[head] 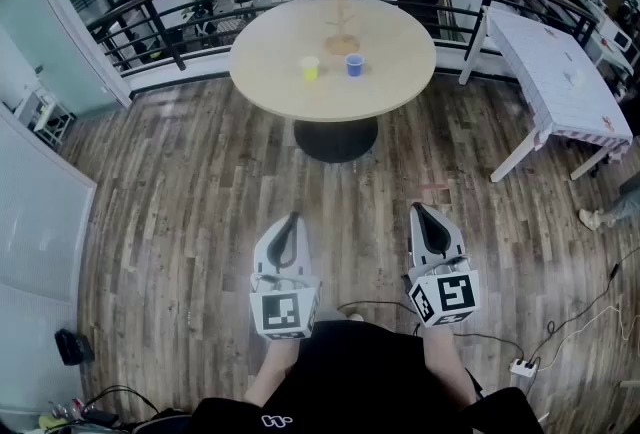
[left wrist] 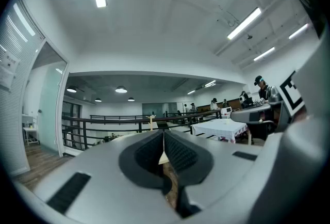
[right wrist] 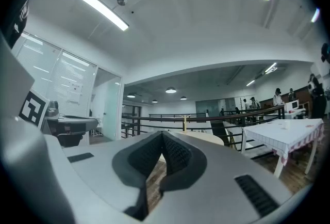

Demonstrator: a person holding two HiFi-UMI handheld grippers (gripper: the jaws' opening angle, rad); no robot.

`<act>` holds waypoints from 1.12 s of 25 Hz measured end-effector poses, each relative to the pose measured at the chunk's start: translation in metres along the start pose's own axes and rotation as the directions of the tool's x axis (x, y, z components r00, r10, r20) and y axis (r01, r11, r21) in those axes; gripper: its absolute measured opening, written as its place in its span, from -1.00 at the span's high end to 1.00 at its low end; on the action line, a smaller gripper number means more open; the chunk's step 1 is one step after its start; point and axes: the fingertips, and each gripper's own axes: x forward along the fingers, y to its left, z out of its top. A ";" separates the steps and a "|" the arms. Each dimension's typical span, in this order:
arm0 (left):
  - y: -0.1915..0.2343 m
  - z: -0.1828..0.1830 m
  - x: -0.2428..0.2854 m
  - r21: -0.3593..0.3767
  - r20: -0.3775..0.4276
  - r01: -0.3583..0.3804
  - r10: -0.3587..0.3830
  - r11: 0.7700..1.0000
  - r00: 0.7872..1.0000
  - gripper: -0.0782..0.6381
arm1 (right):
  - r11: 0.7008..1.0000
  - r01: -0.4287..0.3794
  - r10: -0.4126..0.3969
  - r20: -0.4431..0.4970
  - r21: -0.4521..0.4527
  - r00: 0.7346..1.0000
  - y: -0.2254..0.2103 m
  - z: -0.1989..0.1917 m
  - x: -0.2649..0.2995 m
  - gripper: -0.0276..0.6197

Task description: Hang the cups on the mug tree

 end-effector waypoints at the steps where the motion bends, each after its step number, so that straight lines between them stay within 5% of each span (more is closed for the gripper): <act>1: 0.000 -0.002 0.001 -0.007 -0.006 0.005 -0.005 1.000 1.000 0.74 | 1.000 -0.001 0.001 -0.003 -0.001 1.000 0.000 -0.001 0.000 0.89; 20: 0.005 -0.022 0.020 -0.042 -0.065 0.008 -0.011 0.999 0.998 0.74 | 0.997 -0.067 0.068 -0.020 0.035 0.997 0.001 -0.018 0.030 0.89; 28: 0.025 -0.040 0.092 -0.068 -0.078 0.016 -0.022 0.998 0.997 0.74 | 0.998 -0.049 0.050 -0.048 0.031 0.998 -0.034 -0.033 0.095 0.89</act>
